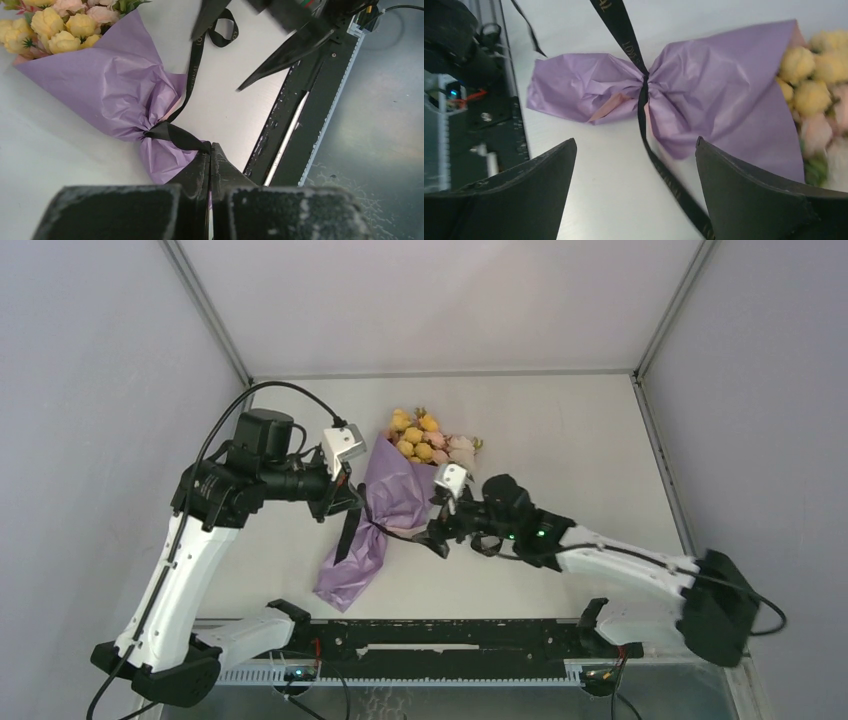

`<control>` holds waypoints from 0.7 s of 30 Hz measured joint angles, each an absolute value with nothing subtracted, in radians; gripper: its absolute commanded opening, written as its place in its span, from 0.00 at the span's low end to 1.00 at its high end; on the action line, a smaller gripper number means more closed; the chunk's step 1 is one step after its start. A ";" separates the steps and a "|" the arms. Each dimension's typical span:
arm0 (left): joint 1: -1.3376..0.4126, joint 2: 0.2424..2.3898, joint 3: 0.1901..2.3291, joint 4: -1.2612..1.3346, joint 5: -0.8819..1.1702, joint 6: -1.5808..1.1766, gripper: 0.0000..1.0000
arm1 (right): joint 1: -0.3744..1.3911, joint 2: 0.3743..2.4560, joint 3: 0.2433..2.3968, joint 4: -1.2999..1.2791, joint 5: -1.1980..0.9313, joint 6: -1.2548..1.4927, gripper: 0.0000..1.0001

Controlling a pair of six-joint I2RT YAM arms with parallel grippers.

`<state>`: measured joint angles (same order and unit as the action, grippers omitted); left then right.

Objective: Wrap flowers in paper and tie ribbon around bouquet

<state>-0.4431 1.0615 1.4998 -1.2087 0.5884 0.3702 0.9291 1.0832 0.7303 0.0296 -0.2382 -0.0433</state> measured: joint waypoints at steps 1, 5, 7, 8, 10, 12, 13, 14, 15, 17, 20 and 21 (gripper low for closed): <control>-0.443 1.059 1.496 -1.210 0.590 0.367 0.00 | 0.930 1.150 0.730 0.101 -0.259 -0.081 0.94; -0.443 1.047 1.487 -1.218 0.591 0.366 0.00 | 0.929 1.393 0.744 0.310 -0.356 -0.170 0.89; -0.443 1.045 1.487 -1.218 0.591 0.366 0.00 | 0.930 1.493 0.791 0.370 -0.389 -0.179 0.87; -0.443 1.045 1.487 -1.218 0.590 0.366 0.00 | 0.930 1.531 0.814 0.399 -0.400 -0.178 0.86; -0.443 1.045 1.487 -1.219 0.588 0.366 0.00 | 0.930 1.594 0.855 0.466 -0.422 -0.172 0.84; -0.443 1.045 1.487 -1.220 0.587 0.366 0.00 | 0.931 1.644 0.886 0.533 -0.439 -0.159 0.81; -0.443 1.045 1.487 -1.222 0.587 0.366 0.00 | 0.932 1.663 0.900 0.556 -0.443 -0.150 0.80; -0.443 1.045 1.487 -1.224 0.587 0.366 0.00 | 0.933 1.685 0.916 0.582 -0.449 -0.142 0.78; -0.443 1.045 1.488 -1.226 0.587 0.367 0.00 | 0.934 1.708 0.934 0.606 -0.453 -0.132 0.75; -0.443 1.045 1.488 -1.230 0.584 0.367 0.00 | 0.936 1.751 0.963 0.650 -0.458 -0.108 0.69; -0.443 1.045 1.488 -1.234 0.575 0.368 0.00 | 0.937 1.794 0.982 0.696 -0.469 -0.073 0.47; -0.443 1.045 1.488 -1.234 0.572 0.369 0.00 | 0.937 1.803 0.985 0.704 -0.474 -0.062 0.36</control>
<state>-0.4431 1.0451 1.4876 -1.2343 0.5724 0.3691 0.9371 1.8030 0.9852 0.7044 -0.4736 -0.0616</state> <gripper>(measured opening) 0.004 0.613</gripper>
